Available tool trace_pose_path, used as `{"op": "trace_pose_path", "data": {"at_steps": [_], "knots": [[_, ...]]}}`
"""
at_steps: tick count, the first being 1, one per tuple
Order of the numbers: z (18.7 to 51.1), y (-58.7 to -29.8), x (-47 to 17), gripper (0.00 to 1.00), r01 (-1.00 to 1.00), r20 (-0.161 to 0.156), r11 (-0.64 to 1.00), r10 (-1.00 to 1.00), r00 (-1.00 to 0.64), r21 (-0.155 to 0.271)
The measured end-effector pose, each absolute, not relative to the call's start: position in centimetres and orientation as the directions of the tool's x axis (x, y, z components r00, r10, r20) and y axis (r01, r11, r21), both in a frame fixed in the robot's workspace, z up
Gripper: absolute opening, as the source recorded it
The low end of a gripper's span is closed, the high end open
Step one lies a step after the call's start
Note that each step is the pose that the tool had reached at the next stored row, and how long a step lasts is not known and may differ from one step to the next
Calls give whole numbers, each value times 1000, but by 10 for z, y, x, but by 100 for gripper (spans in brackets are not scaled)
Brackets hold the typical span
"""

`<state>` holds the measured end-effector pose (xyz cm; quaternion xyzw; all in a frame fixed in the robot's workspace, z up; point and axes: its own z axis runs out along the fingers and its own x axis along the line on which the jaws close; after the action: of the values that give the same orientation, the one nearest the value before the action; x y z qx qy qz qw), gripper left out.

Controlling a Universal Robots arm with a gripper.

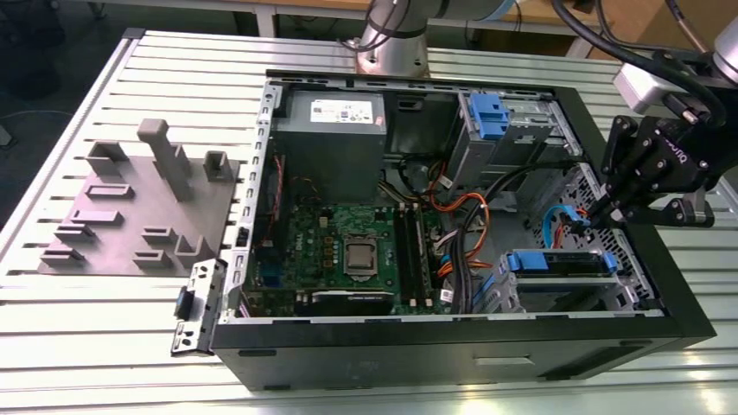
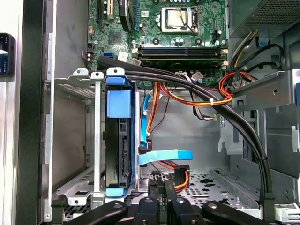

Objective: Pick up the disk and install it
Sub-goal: 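Insert the first disk wire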

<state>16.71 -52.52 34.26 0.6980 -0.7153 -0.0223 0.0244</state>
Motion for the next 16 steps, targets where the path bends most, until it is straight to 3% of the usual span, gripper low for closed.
{"op": "trace_pose_path", "data": {"at_steps": [16], "knots": [[343,-525,165,16,-998,8,25,-1000,-24,65]]}}
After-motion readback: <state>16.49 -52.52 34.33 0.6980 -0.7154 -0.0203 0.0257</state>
